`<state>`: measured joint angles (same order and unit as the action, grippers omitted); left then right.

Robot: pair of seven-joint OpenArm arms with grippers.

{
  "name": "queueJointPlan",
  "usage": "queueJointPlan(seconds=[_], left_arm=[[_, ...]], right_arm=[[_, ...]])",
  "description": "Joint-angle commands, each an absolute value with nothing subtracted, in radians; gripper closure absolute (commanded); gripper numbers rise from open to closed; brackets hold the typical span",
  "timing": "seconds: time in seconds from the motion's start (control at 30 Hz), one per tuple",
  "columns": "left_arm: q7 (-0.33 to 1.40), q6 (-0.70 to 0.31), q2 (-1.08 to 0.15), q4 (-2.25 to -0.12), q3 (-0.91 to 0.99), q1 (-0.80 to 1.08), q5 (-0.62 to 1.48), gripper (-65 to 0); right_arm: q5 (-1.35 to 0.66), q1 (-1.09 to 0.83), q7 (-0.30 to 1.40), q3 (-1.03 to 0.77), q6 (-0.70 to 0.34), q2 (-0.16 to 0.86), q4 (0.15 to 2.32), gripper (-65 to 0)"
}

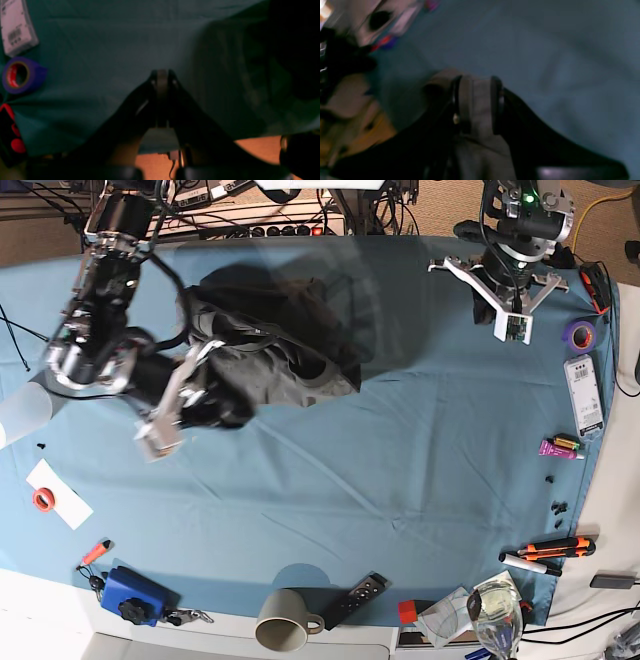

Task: Fold the T-shirt properly
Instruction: 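Lower the folded bundle with the right gripper and press it flat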

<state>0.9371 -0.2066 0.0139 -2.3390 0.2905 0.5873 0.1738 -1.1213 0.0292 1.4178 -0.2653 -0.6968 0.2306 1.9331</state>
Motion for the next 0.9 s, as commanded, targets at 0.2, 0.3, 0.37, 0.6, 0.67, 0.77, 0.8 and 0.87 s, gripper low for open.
queueJointPlan(seconds=[0.2, 0.3, 0.37, 0.6, 0.67, 0.77, 0.8, 0.87], left_arm=[[0.915, -0.208, 0.014, -2.356, 0.292, 0.59, 0.181, 0.0], [0.915, -0.208, 0.014, -2.356, 0.292, 0.59, 0.181, 0.0], [0.915, -0.208, 0.014, -2.356, 0.292, 0.59, 0.185, 0.0], [0.915, -0.208, 0.014, -2.356, 0.292, 0.584, 0.196, 0.0], [0.913, -0.208, 0.014, -2.356, 0.292, 0.584, 0.196, 0.0], [0.898, -0.208, 0.014, -2.356, 0.292, 0.584, 0.196, 0.0], [0.897, -0.208, 0.014, -2.356, 0.292, 0.584, 0.196, 0.0], [0.897, -0.208, 0.014, -2.356, 0.292, 0.584, 0.196, 0.0]], right_arm=[[-0.988, 0.004, 1.396, -0.434, -0.698, 0.257, 1.948, -12.9], [-0.967, -0.057, 1.396, -0.433, -0.698, 0.263, 1.948, -12.9], [-0.968, -0.091, 1.396, -0.433, -0.698, 0.263, 1.948, -12.9], [-0.968, -0.174, 1.396, -0.408, -0.698, 0.263, 1.948, -12.9], [-0.971, -0.197, 1.396, -0.366, -0.698, 0.263, 1.948, -12.9], [-1.017, -0.228, 1.396, -0.275, -0.698, 0.263, 1.949, -12.9], [-1.047, -0.234, 1.396, -0.244, -0.698, 0.263, 1.949, -12.9], [-1.118, -0.238, 1.396, -0.191, -0.698, 0.263, 1.949, -12.9]])
